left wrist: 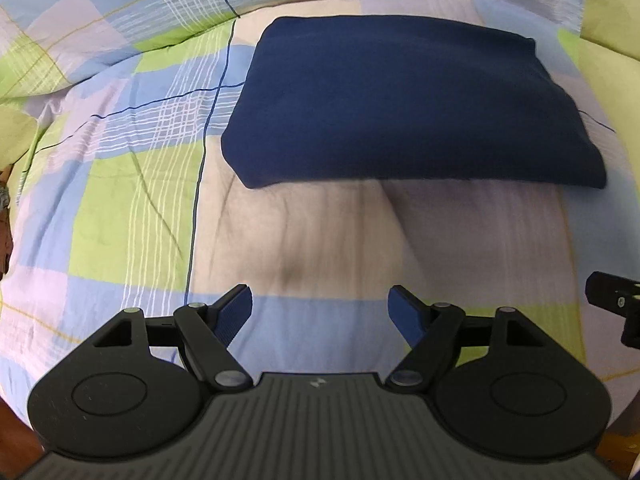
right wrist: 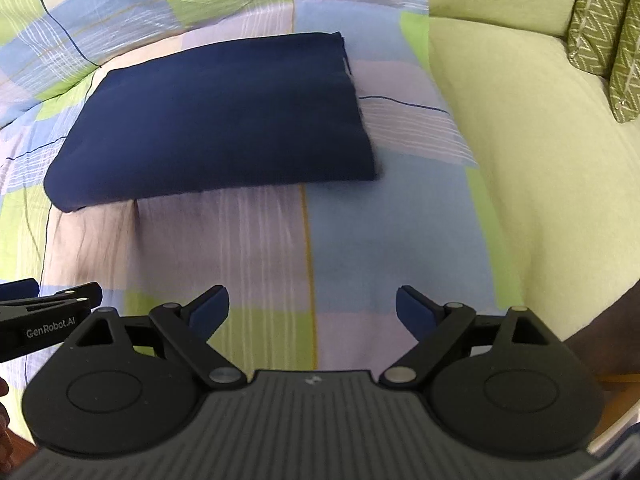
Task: Fold clothes
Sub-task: 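Grasp the folded navy top's edge with the left gripper while the right gripper grasps it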
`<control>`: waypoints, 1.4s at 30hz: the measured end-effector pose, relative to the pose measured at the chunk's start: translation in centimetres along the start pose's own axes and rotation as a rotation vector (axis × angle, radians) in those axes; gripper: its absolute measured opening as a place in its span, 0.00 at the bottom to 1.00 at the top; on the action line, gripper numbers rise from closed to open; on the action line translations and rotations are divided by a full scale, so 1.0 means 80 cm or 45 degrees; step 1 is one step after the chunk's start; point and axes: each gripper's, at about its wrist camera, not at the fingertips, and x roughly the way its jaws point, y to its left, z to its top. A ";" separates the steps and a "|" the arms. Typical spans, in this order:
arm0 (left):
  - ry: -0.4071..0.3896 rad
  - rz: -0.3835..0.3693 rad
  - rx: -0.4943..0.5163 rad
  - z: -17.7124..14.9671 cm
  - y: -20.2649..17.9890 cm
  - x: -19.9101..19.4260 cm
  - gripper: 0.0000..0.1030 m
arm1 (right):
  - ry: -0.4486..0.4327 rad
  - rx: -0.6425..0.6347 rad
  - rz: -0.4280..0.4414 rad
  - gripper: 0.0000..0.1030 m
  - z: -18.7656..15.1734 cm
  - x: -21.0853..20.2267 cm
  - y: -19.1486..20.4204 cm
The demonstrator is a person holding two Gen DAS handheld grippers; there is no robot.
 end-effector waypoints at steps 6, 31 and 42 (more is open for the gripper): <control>0.085 -0.049 -0.003 0.013 0.049 0.030 0.78 | -0.285 -0.232 0.100 0.86 -0.007 -0.003 0.032; 0.236 -0.180 -0.152 0.071 0.165 0.085 0.80 | -0.829 -1.334 0.068 0.92 -0.038 0.056 0.182; 0.305 -0.440 -0.394 0.093 0.218 0.099 0.80 | -0.846 -1.745 0.005 0.34 -0.060 0.119 0.248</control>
